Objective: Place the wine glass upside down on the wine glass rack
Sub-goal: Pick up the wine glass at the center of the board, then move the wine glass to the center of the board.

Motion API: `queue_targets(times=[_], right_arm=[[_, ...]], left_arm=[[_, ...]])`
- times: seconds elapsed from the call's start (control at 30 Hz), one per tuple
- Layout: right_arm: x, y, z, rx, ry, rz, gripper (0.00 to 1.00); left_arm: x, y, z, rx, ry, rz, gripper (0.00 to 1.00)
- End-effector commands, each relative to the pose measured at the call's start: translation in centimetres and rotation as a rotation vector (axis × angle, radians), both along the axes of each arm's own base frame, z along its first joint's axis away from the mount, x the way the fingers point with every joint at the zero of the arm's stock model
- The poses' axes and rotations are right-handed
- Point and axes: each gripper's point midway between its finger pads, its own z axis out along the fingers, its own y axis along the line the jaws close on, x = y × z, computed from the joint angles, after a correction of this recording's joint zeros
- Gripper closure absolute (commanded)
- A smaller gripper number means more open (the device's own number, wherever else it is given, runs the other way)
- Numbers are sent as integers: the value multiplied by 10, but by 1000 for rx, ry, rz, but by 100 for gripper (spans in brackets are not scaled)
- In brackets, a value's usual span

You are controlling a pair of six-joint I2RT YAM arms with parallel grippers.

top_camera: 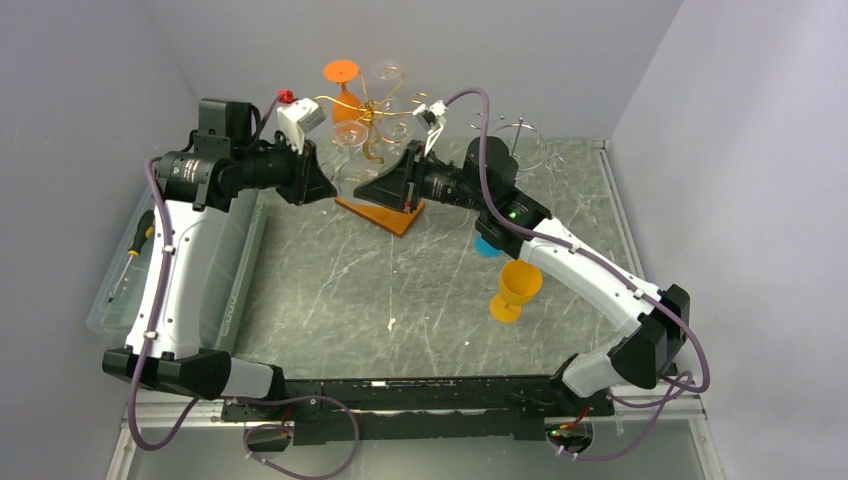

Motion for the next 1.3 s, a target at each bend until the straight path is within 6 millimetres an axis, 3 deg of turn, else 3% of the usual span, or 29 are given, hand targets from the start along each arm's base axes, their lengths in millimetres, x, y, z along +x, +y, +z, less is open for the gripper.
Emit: queue_targets(times=[0.0,0.1,0.37,0.4,0.43,0.67,0.83,0.97,1.1,1.2,1.27], right_arm=[[-31,-10,23,79,-26,104,81],[-39,-17,6,27,3,106,62],[-54,-34,-28,-85,64,107,30],[-55,-35,-32,-104,66,104,7],[-55,-37,-35,-122,69,98,1],[-46,-30,-32,-136,-5,96,0],[-18,-46,-63,-262,-30,-67,0],[19,-89,-95,-391,-2,-265,0],[58,-149,-126,-514,34,-473,0],[75,-184,-150,-631,31,-578,4],[81,-195,-166,-707,16,-599,8]], left_arm=[[-19,-7,28,73,-265,-177,98],[-23,1,29,172,-395,-225,100],[-44,21,17,416,-757,-371,100],[-46,22,19,441,-797,-389,100],[-48,23,19,459,-831,-405,100],[-58,13,45,500,-1180,-479,100],[-67,5,53,521,-1352,-541,100],[-75,0,45,548,-1465,-598,100],[-81,-2,38,570,-1546,-634,100],[-84,-4,33,583,-1573,-662,100],[-84,-4,31,590,-1588,-669,100]])
